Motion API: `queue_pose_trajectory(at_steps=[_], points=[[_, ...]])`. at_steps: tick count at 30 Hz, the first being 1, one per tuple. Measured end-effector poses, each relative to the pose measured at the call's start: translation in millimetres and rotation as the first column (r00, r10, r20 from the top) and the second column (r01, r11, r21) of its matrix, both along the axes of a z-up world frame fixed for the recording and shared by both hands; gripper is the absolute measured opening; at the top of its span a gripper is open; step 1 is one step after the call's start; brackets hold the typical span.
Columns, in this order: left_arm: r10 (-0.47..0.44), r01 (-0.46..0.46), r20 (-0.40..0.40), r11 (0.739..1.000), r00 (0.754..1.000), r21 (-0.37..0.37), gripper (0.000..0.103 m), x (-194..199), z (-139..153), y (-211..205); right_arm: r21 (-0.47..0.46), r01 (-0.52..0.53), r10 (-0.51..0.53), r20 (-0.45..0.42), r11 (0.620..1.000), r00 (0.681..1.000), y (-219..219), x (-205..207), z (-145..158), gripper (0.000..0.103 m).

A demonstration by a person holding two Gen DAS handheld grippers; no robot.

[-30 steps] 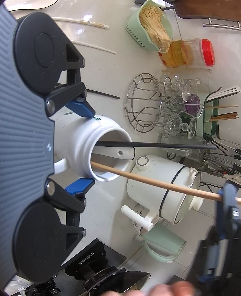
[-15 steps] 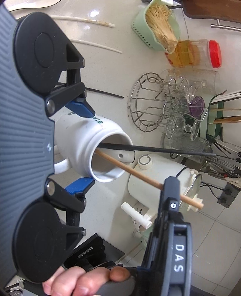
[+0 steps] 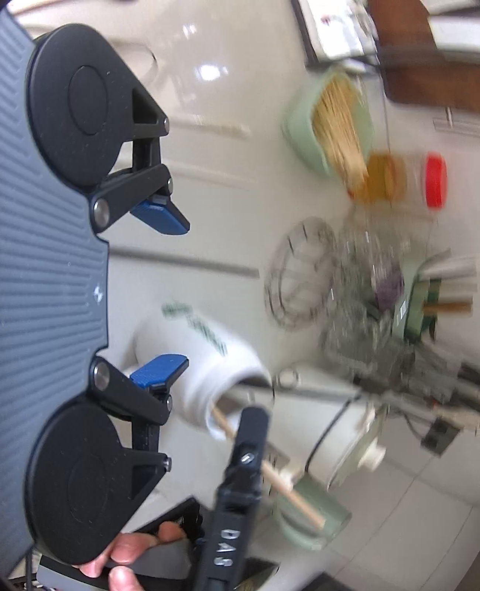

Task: Organize utensils

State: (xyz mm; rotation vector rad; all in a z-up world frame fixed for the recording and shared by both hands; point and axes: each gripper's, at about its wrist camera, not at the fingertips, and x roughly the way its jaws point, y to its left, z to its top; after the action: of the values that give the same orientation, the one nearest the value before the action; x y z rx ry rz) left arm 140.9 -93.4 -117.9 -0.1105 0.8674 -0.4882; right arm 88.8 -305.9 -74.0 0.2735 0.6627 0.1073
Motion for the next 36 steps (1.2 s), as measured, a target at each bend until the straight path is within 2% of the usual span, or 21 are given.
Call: queue_pose_trajectory(at_steps=[4, 6, 8, 14, 19, 24, 26, 29, 32, 36], points=[[0.085, -0.085, -0.022, 0.996, 0.996, 0.026, 0.076, -3, -3, 38, -0.068, -0.016, 0.014, -0.035, 0.998, 0.999, 17, 6, -13, 0.080], [0.129, -0.128, -0.020, 0.991, 0.991, 0.045, 0.076, -6, -3, 58, -0.099, -0.020, 0.015, -0.046, 0.995, 0.999, 25, 8, -19, 0.086], [0.183, -0.182, -0.019, 0.982, 0.983, 0.060, 0.076, -9, -2, 80, -0.154, -0.016, 0.008, -0.053, 0.988, 0.999, 33, 10, -25, 0.085], [0.355, -0.350, -0.035, 0.931, 0.934, 0.102, 0.076, -13, -4, 152, -0.247, 0.002, -0.013, -0.043, 0.969, 0.999, 48, 13, -34, 0.089], [0.446, -0.432, -0.037, 0.882, 0.894, 0.185, 0.075, -11, -10, 211, -0.307, -0.005, -0.010, -0.048, 0.952, 0.999, 55, 13, -37, 0.089], [0.492, -0.461, -0.078, 0.852, 0.867, 0.247, 0.060, 4, -27, 262, -0.387, -0.014, -0.016, -0.076, 0.922, 0.997, 69, 20, -41, 0.091], [0.497, -0.461, -0.105, 0.852, 0.862, 0.248, 0.048, 10, -36, 278, -0.408, -0.011, -0.025, -0.082, 0.913, 0.996, 72, 22, -42, 0.091], [0.470, -0.434, -0.131, 0.870, 0.873, 0.234, 0.039, 23, -48, 287, -0.409, -0.001, -0.036, -0.084, 0.913, 0.996, 73, 22, -43, 0.091], [0.431, -0.390, -0.132, 0.885, 0.893, 0.256, 0.033, 37, -56, 280, -0.411, 0.009, -0.047, -0.083, 0.912, 0.995, 74, 22, -43, 0.091], [0.395, -0.356, -0.134, 0.902, 0.909, 0.244, 0.030, 47, -60, 276, -0.415, 0.019, -0.058, -0.083, 0.910, 0.995, 77, 23, -43, 0.091]])
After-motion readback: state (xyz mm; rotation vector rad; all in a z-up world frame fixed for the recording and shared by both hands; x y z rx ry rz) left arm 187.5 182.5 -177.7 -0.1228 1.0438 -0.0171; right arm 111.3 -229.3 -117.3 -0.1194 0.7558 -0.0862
